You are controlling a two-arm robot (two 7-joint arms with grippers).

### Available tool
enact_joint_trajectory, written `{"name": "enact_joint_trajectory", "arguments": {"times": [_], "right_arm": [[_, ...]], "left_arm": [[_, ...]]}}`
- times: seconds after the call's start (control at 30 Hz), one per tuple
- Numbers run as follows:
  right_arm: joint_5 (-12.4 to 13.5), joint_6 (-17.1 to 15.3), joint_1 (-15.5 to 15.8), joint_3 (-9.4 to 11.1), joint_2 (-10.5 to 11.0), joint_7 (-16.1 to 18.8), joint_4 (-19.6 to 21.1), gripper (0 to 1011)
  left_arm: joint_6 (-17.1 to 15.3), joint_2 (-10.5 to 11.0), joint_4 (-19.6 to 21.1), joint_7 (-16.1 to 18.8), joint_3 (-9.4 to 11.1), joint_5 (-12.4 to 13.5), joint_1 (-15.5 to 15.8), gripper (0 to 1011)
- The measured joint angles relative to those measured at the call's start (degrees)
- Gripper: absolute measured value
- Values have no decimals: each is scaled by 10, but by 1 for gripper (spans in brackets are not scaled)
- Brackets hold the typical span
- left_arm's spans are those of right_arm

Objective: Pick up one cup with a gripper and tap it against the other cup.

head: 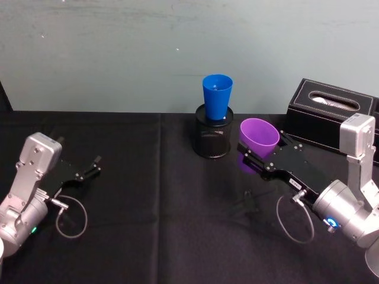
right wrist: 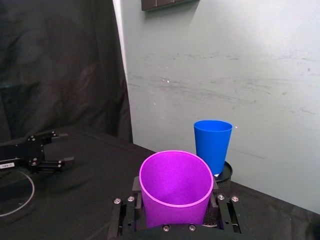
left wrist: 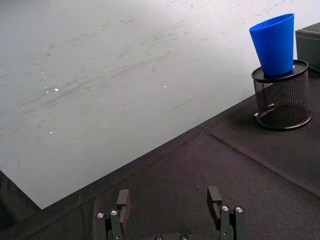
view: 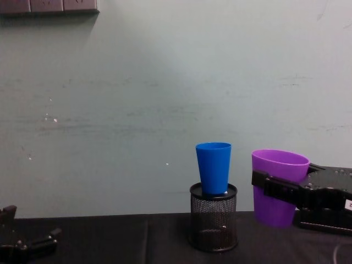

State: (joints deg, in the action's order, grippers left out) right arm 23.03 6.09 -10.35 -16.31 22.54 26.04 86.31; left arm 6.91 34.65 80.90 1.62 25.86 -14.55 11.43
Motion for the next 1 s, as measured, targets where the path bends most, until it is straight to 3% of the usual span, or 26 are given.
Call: {"name": "enact_joint_trajectory", "arguments": {"times": [0.37,1.0], "right_arm": [[0,1,0,0,0,0,-2,731],[2,14,1,-14,3,14,-40,731]], "left_arm": [[0,0,0,0,0,0,0,1011],[0,0,0,0,0,0,0,1011]]}}
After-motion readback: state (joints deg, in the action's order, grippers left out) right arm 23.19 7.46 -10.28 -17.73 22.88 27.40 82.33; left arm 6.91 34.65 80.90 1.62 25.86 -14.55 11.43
